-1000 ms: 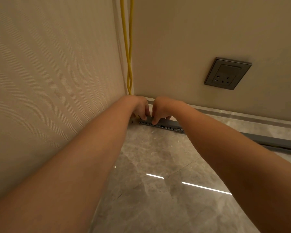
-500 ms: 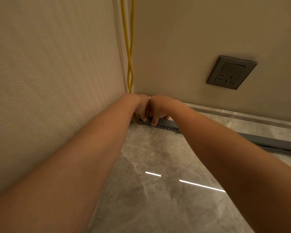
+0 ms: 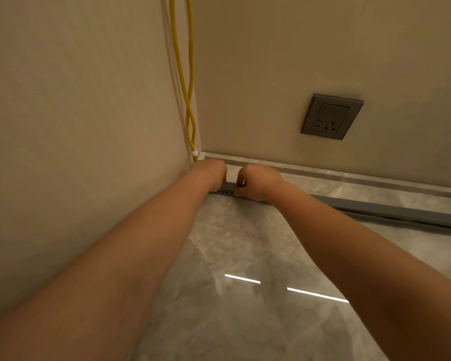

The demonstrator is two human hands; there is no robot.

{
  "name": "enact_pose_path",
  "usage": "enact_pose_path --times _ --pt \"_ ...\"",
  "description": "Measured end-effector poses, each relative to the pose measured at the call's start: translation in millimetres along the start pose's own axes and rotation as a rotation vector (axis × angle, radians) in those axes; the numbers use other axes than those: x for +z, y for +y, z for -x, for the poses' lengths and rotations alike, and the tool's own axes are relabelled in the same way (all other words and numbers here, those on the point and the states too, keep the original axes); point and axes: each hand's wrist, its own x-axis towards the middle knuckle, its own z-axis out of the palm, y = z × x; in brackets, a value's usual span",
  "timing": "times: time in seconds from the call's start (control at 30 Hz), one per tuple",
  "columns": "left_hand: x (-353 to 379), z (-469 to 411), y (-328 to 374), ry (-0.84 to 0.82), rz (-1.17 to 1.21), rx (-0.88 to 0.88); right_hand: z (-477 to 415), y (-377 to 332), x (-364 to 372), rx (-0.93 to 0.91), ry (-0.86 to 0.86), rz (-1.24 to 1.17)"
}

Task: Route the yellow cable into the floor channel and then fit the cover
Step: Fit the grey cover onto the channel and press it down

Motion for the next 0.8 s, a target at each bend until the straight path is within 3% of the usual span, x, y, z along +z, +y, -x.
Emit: enact_pose_path --times 0.13,0.3,0.5,0.8 --pt "7.5 8.6 18.8 0.056 -0.16 -0.073 16.5 17.6 -9.6 -0.016 -0.107 -0.007" --pt "12.2 18.2 42.1 0.158 -0.385 -0.026 45.9 41.9 -6.6 0.055 -0.136 -0.034" --pt "19.6 31.6 82.6 0.165 -0.185 0.072 93.5 83.5 -5.2 0.142 -0.124 -0.055" --pt "22.0 37.7 182.7 0.095 -0.14 0.172 168.4 168.1 -12.8 0.281 -0.125 -0.107"
